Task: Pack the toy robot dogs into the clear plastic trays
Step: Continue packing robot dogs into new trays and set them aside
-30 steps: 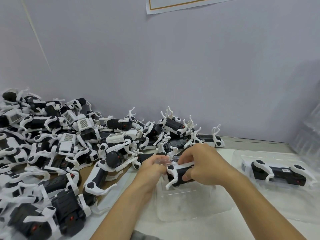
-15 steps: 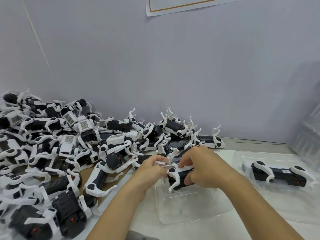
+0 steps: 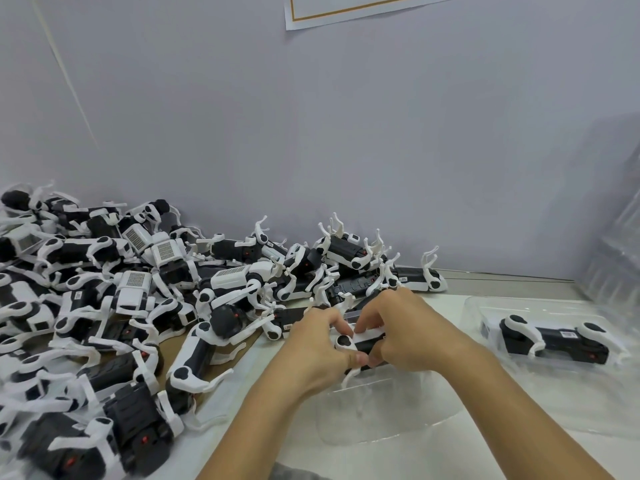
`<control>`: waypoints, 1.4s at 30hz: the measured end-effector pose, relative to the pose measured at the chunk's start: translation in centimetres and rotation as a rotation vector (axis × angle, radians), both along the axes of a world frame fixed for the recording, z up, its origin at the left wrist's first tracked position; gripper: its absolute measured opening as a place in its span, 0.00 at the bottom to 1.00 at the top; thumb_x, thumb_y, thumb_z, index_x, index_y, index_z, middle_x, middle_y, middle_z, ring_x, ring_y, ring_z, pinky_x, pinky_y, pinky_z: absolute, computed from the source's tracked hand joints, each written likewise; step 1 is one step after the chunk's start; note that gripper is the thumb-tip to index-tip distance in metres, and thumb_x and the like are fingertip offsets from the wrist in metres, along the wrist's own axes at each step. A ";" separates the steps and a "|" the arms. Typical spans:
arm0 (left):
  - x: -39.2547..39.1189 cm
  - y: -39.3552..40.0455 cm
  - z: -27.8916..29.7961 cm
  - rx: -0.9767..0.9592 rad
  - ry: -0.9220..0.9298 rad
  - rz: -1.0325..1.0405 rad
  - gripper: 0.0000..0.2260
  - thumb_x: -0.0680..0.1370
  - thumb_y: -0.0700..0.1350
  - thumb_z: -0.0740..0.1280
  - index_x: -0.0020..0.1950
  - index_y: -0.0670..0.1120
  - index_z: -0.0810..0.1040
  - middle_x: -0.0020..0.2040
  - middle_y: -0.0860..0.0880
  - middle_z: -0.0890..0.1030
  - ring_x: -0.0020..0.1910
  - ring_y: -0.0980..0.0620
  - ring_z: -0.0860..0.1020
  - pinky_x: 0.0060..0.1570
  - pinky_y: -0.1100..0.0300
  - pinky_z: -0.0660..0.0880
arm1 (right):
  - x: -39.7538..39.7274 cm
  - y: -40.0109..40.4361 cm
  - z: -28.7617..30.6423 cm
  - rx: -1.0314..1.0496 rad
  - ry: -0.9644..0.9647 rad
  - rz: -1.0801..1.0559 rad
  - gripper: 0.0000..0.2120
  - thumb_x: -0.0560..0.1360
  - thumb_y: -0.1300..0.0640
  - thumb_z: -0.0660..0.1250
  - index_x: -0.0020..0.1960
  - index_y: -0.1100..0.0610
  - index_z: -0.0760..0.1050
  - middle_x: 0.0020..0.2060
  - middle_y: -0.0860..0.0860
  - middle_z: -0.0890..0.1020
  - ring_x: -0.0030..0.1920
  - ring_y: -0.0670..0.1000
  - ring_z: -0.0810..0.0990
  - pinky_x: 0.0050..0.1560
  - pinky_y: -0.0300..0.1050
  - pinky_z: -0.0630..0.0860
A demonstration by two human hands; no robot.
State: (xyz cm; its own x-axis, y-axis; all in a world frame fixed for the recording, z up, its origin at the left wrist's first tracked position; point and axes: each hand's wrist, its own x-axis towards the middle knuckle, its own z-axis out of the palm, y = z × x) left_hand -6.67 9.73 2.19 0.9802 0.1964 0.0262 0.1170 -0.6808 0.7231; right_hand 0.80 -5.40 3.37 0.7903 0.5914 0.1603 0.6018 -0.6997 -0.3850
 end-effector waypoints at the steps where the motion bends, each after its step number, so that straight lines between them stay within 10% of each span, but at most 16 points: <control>1: 0.0 -0.1 -0.1 -0.001 0.000 0.004 0.13 0.72 0.49 0.77 0.46 0.55 0.73 0.63 0.55 0.72 0.58 0.55 0.71 0.41 0.69 0.64 | 0.0 0.0 0.0 0.001 0.005 0.007 0.19 0.63 0.53 0.80 0.53 0.45 0.83 0.44 0.42 0.79 0.45 0.44 0.76 0.36 0.36 0.68; 17: -0.2 0.5 0.0 -0.030 -0.002 -0.046 0.12 0.72 0.51 0.77 0.45 0.58 0.73 0.60 0.58 0.71 0.57 0.56 0.74 0.41 0.72 0.64 | 1.6 -5.0 2.3 0.105 0.118 -0.111 0.07 0.64 0.44 0.81 0.35 0.39 0.83 0.34 0.28 0.78 0.38 0.33 0.76 0.32 0.32 0.66; 21: -0.4 0.5 0.1 -0.016 -0.007 -0.078 0.12 0.72 0.51 0.77 0.44 0.58 0.73 0.58 0.59 0.71 0.50 0.65 0.74 0.37 0.75 0.64 | 1.9 -4.3 1.9 0.086 0.097 -0.140 0.07 0.66 0.49 0.80 0.35 0.45 0.82 0.34 0.43 0.82 0.34 0.41 0.78 0.34 0.36 0.69; 36: 0.2 0.8 -0.7 -0.004 -0.010 -0.093 0.14 0.70 0.55 0.77 0.46 0.60 0.73 0.57 0.62 0.69 0.64 0.56 0.68 0.52 0.60 0.65 | 1.9 -4.7 1.5 0.067 0.125 -0.144 0.08 0.66 0.46 0.80 0.39 0.44 0.81 0.42 0.45 0.77 0.38 0.43 0.75 0.34 0.36 0.66; 42: 0.8 1.0 -1.5 -0.280 -0.189 0.025 0.08 0.75 0.59 0.70 0.48 0.57 0.78 0.52 0.61 0.80 0.49 0.65 0.77 0.43 0.69 0.69 | 2.0 -5.8 1.7 0.081 0.175 -0.121 0.06 0.65 0.44 0.79 0.39 0.41 0.83 0.41 0.43 0.79 0.37 0.41 0.76 0.35 0.35 0.66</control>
State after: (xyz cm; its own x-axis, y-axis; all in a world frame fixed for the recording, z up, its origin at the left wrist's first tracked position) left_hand -5.89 10.70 0.70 0.9579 0.2460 0.1483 -0.0223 -0.4512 0.8922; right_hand 2.84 -11.17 5.08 0.8748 0.4811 0.0578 0.4343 -0.7256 -0.5337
